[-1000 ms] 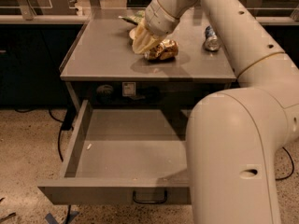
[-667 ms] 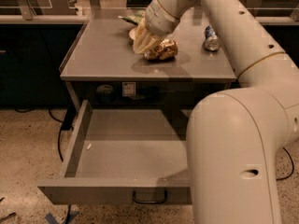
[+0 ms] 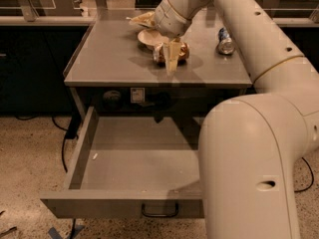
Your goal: Pick orange can from top drawer and place on counter
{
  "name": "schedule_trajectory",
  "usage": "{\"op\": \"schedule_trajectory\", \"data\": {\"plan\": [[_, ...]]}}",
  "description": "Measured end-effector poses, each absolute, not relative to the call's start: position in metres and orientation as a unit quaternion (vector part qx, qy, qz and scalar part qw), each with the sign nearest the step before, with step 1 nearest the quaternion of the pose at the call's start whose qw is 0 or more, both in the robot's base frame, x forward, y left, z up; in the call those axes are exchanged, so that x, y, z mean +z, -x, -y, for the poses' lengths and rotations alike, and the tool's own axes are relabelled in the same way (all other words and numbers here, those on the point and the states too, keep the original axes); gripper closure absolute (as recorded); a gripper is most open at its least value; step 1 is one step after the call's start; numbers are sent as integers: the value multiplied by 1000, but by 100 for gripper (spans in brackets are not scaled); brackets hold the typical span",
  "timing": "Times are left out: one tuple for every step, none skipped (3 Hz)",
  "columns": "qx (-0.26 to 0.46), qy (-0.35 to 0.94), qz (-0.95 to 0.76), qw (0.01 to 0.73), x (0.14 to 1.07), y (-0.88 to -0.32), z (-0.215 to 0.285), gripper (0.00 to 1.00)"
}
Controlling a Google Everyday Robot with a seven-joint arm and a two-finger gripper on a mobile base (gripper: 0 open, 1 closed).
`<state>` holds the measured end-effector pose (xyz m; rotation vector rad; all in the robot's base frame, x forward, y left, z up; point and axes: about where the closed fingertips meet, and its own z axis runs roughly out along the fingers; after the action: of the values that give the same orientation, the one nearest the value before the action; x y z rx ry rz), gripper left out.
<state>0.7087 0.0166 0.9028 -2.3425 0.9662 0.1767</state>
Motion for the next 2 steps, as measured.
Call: {"op": "schedule_trajectory", "data": {"plan": [[66,881,-363,296,903,-709,-17,0],[43,876,-359,319,926,-707,-10,0]]}}
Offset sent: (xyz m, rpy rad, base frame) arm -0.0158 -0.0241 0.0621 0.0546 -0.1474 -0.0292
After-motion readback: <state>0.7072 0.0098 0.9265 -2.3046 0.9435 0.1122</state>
